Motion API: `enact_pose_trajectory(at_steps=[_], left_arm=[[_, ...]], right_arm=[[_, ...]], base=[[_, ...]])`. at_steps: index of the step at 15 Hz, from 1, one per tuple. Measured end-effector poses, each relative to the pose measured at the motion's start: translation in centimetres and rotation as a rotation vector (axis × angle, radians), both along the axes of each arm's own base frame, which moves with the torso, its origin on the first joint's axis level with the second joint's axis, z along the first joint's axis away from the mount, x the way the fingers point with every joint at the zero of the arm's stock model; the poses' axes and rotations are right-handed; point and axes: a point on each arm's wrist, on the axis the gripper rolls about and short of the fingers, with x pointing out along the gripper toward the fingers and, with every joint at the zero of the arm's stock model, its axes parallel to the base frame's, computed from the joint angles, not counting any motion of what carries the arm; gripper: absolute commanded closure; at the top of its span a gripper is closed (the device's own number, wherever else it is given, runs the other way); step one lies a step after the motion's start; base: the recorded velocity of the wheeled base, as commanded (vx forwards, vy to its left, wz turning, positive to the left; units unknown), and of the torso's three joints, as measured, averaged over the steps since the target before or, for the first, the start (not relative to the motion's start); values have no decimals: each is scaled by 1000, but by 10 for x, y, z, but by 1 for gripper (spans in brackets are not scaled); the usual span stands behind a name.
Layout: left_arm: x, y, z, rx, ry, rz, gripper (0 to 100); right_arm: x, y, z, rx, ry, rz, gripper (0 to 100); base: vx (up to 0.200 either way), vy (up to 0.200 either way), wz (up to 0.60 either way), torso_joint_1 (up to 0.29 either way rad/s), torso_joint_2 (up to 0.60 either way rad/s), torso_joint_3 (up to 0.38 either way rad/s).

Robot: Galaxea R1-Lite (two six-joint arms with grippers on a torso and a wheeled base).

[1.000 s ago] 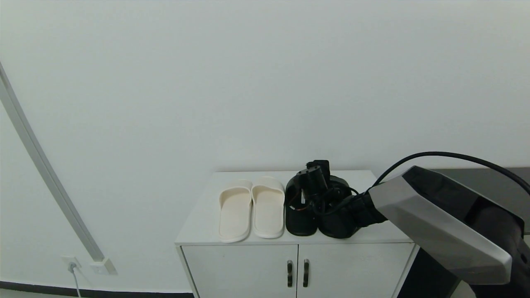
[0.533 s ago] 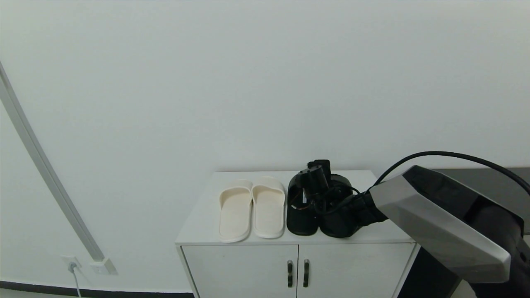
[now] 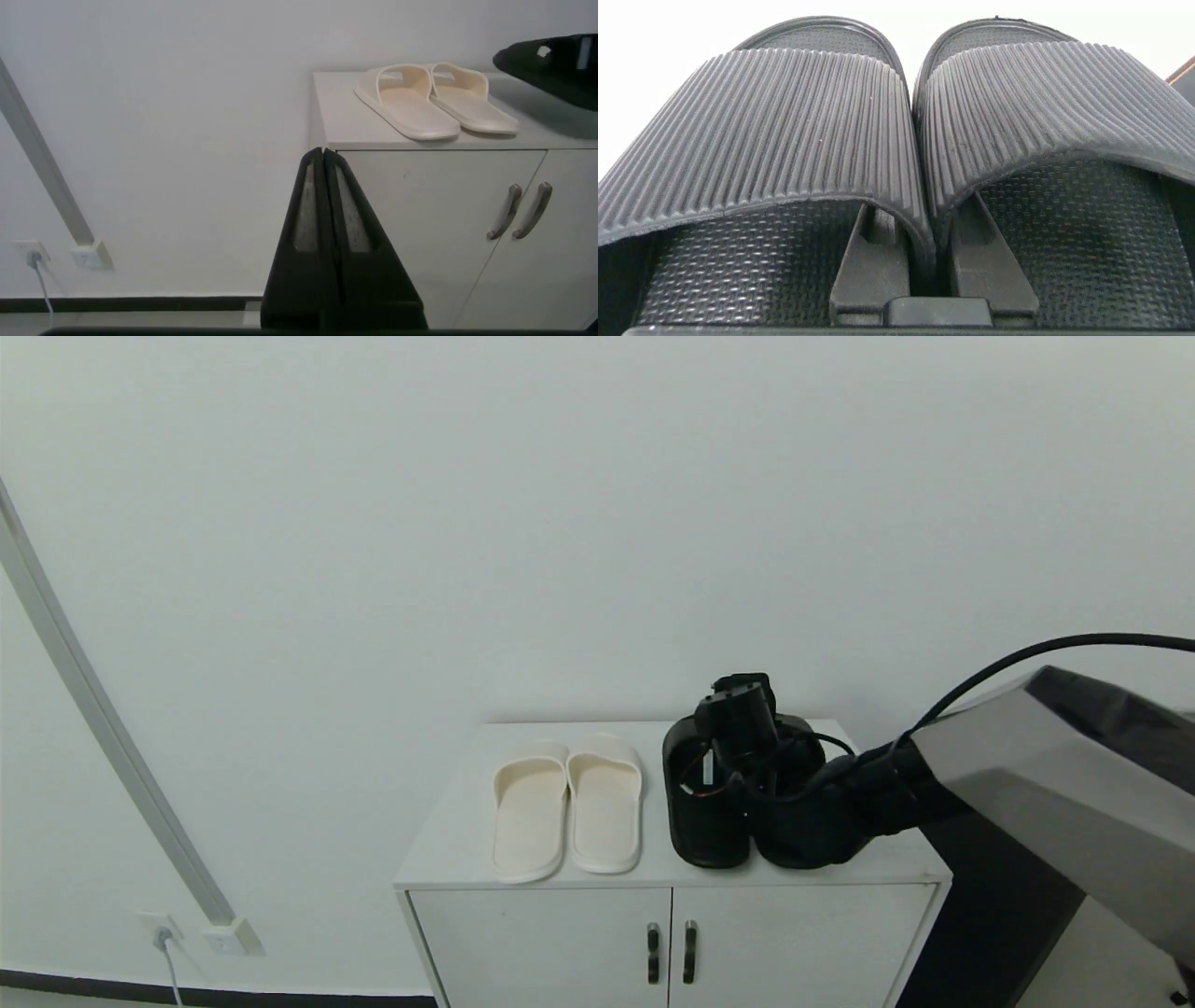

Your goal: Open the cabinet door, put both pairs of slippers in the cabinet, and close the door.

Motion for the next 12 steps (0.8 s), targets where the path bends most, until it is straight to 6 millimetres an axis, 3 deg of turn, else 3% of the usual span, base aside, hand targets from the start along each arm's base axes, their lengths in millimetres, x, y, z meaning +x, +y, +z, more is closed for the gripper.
enact_pose_trajectory(at_steps=[7,12], left_arm=[[0,0,0,-1,0,0,100],[0,0,0,0,0,0,100]], right_arm=[[-93,-29,49,76,55,441,100],[-142,-69,51,93,31,858,100]], base=[[0,0,0,0,0,0],[0,0,0,0,0,0]])
